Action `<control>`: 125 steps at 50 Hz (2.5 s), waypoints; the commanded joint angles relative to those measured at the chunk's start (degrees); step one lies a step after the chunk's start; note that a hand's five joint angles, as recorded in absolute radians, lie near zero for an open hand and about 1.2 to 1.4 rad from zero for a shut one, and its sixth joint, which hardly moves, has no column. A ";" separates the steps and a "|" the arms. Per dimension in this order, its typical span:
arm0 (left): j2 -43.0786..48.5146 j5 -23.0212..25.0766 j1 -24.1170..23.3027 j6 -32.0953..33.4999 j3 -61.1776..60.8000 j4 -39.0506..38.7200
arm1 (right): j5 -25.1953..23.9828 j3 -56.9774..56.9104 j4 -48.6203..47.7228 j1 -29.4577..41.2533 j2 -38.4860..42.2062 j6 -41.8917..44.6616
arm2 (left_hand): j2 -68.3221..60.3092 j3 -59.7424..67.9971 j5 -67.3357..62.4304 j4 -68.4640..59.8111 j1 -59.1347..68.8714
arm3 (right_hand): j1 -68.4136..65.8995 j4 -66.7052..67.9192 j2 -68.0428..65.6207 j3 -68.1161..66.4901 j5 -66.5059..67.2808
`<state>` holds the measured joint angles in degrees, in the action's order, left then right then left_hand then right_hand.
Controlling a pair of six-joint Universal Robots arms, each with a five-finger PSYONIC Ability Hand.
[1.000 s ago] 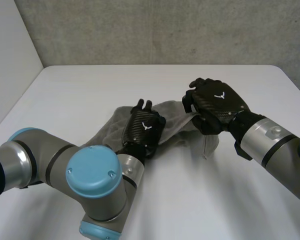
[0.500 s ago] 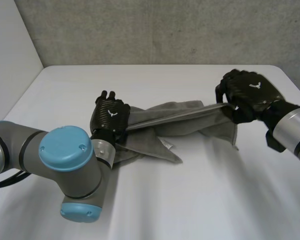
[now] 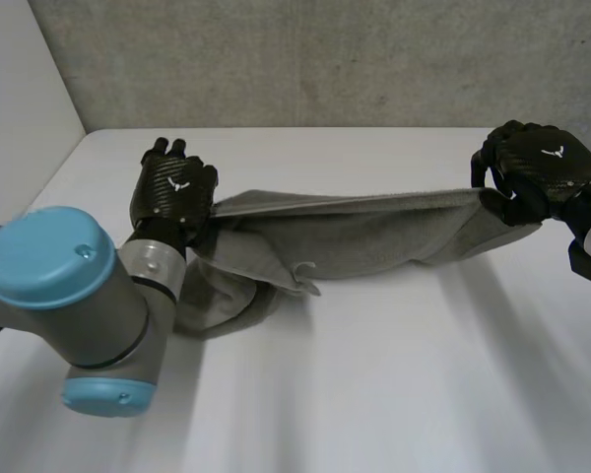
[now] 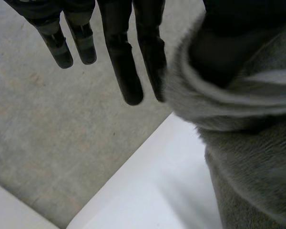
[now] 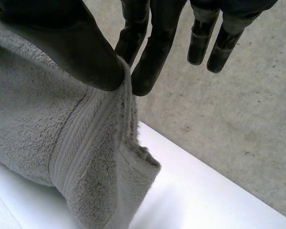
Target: Fold the towel.
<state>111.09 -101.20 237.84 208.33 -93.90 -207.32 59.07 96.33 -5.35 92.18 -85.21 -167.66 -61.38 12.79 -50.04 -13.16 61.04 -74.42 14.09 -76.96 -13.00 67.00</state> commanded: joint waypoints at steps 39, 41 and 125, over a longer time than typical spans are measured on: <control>5.44 34.37 10.19 15.15 37.96 35.97 | 6.92 -29.06 7.26 10.91 11.74 28.70 | -18.62 -2.79 -19.96 3.16 18.96 | -5.58 -4.09 -3.04 3.00 3.00; 6.67 37.62 10.10 17.70 40.87 29.58 | 9.28 -31.00 -1.94 12.05 11.04 28.18 | -18.62 -2.79 -19.96 3.16 18.96 | -5.58 -4.09 -3.04 3.00 3.00; 5.19 23.95 11.59 8.33 -3.48 6.32 | 5.79 0.97 -0.98 6.44 7.25 10.26 | 47.80 -2.79 46.46 3.16 -47.46 | -5.58 -4.09 -3.04 3.00 3.00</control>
<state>115.84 -74.09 249.85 216.77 -97.24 -199.15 64.88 97.20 -6.21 98.83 -78.10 -154.47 -16.56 12.79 -4.87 -13.16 17.24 -74.43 14.09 -76.99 -13.00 67.27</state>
